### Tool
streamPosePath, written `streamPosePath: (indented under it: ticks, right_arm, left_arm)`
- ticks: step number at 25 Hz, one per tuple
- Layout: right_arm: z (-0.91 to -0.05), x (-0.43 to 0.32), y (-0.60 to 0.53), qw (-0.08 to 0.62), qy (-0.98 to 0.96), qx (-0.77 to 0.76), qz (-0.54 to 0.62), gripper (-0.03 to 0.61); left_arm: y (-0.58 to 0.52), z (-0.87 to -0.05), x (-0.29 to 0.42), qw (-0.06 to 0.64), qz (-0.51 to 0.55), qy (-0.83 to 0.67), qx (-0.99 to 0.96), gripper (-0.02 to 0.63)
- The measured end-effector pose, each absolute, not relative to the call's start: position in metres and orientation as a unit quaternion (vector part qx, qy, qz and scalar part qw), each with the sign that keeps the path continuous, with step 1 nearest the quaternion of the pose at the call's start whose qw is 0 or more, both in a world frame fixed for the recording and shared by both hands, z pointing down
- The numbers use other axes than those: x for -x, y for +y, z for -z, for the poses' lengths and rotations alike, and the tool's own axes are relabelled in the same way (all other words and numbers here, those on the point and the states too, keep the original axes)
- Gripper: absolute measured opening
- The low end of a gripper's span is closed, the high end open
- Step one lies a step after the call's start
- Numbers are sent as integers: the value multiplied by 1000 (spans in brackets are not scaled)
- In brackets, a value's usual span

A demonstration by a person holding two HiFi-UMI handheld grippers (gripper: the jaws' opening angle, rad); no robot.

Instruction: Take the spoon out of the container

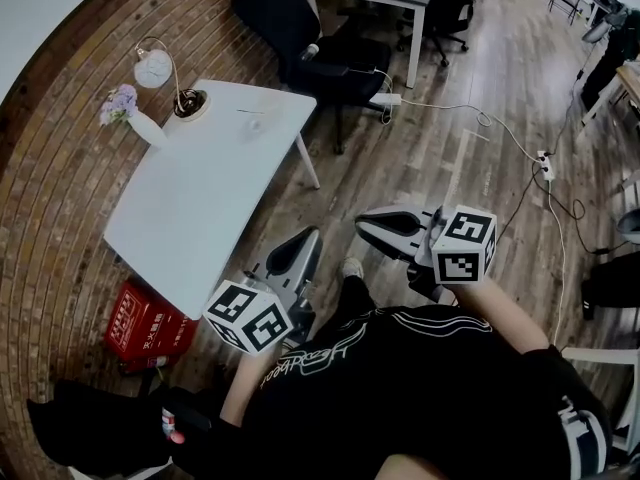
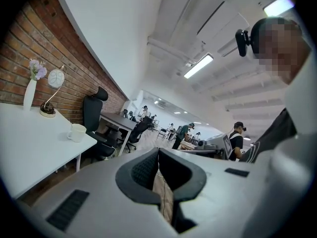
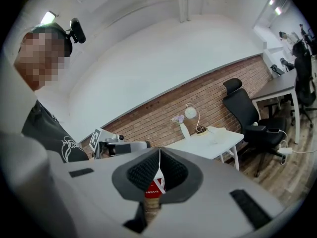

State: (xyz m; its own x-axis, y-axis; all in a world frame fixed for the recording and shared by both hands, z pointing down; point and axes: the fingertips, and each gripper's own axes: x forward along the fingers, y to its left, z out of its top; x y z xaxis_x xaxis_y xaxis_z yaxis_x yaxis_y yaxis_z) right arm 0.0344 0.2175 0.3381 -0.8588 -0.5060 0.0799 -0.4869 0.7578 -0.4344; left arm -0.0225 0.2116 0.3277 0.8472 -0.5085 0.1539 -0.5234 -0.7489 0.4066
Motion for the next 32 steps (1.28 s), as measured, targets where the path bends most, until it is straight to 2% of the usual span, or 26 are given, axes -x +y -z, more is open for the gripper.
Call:
streamPosePath:
  ticks: [19, 32]
  right_arm:
    - [-359, -17, -45, 0, 924, 271, 268, -3]
    - [-362, -29, -125, 15, 927, 260, 269, -3]
  left_arm:
    - [-50, -341, 49, 238, 3, -269, -933, 6]
    - [-131, -352, 55, 231, -9, -312, -922, 8]
